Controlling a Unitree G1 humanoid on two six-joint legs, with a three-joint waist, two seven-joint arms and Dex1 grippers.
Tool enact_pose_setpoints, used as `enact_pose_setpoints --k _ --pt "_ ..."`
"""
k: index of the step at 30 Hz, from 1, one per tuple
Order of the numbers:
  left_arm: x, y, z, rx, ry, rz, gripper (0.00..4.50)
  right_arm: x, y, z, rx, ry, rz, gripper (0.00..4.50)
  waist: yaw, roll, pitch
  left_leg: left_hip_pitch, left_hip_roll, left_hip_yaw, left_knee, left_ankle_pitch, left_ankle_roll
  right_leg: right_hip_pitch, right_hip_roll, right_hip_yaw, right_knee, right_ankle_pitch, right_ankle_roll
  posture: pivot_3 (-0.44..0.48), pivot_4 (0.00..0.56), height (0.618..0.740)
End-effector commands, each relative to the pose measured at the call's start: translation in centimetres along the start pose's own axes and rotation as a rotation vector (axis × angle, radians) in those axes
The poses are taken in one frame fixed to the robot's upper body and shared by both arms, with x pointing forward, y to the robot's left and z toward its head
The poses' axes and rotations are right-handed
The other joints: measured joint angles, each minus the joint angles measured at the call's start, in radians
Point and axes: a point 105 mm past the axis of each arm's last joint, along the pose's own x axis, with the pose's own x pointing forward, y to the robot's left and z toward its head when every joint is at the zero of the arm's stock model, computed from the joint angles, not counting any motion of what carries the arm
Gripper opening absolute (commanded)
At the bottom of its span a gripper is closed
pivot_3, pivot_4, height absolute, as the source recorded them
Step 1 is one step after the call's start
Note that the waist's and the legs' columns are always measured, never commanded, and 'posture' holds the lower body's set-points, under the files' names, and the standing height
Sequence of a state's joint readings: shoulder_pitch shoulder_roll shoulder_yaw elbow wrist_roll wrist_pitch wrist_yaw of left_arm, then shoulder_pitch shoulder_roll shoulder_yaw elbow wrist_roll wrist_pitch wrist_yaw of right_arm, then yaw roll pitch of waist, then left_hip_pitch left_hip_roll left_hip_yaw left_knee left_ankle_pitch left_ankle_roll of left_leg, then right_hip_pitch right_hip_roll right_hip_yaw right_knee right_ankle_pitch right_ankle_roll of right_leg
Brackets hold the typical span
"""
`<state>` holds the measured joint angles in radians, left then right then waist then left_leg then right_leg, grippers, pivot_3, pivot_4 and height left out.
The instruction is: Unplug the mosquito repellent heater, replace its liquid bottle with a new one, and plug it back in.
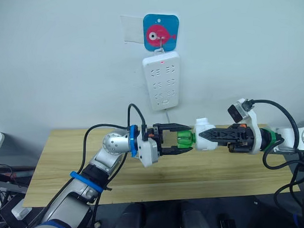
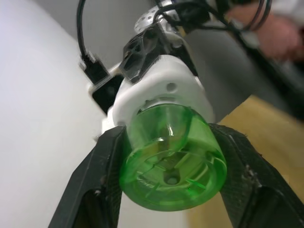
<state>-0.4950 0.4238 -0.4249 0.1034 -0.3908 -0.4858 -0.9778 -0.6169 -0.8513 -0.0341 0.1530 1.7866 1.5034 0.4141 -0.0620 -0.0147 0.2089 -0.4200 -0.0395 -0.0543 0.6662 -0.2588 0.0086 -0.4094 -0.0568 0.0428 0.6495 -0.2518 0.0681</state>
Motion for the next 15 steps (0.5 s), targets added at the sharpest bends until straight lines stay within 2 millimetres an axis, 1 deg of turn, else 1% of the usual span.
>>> enact_pose_setpoints --k 1,3,6,8,10,12,15 --pt "-0.1 1.5 1.3 -0.521 -0.019 0.046 2.25 -0.3 1.2 -0.3 -0.056 0.050 0.013 3.03 -0.004 0.000 0.000 0.000 0.000 -0.001 0.000 0.000 0.000 0.000 0.000 0.000 0.000 0.000 0.000 -0.140 0.194 0.740" --pt "-0.3 1.4 1.6 -0.752 0.005 0.030 2.25 -0.4 1.2 -0.4 -0.063 0.063 0.005 3.03 -0.009 0.000 0.000 0.000 0.001 -0.002 0.001 0.000 0.000 0.000 0.001 -0.001 0.000 0.000 0.000 -0.140 0.194 0.740" --pt "-0.9 0.5 1.5 -1.038 0.072 -0.021 2.25 -0.2 1.1 -0.5 -0.081 0.081 -0.004 3.03 -0.019 0.000 0.000 0.000 0.000 -0.003 0.001 0.000 0.000 0.000 0.002 -0.002 0.000 -0.001 0.001 -0.136 0.200 0.740" --pt "-1.2 0.4 1.3 -1.136 0.095 -0.015 2.25 -0.1 1.0 -0.5 -0.089 0.090 -0.003 3.03 -0.023 0.000 0.000 0.000 0.000 -0.002 0.000 0.000 0.000 0.000 0.002 -0.002 0.000 -0.001 0.001 -0.136 0.200 0.740" --pt "-1.3 0.5 1.2 -1.259 0.090 -0.013 2.25 0.0 1.1 -0.5 -0.091 0.095 0.005 3.03 -0.024 0.000 0.000 0.000 0.000 -0.002 0.000 0.000 0.000 0.000 0.003 -0.001 0.000 -0.001 0.001 -0.136 0.200 0.740" --pt "-1.4 0.6 1.0 -1.345 0.090 -0.005 2.25 0.2 1.0 -0.6 -0.095 0.102 0.009 3.03 -0.023 0.000 0.000 0.000 0.000 -0.002 0.000 0.000 0.000 0.000 0.003 -0.002 0.001 -0.001 0.001 -0.136 0.200 0.740" --pt "-1.3 0.9 1.1 -1.400 0.074 0.006 2.25 0.2 1.0 -0.6 -0.095 0.102 0.014 3.03 -0.022 0.000 0.000 0.000 -0.001 -0.002 0.001 0.000 0.000 0.000 0.002 -0.001 0.000 -0.001 0.001 -0.137 0.200 0.740"
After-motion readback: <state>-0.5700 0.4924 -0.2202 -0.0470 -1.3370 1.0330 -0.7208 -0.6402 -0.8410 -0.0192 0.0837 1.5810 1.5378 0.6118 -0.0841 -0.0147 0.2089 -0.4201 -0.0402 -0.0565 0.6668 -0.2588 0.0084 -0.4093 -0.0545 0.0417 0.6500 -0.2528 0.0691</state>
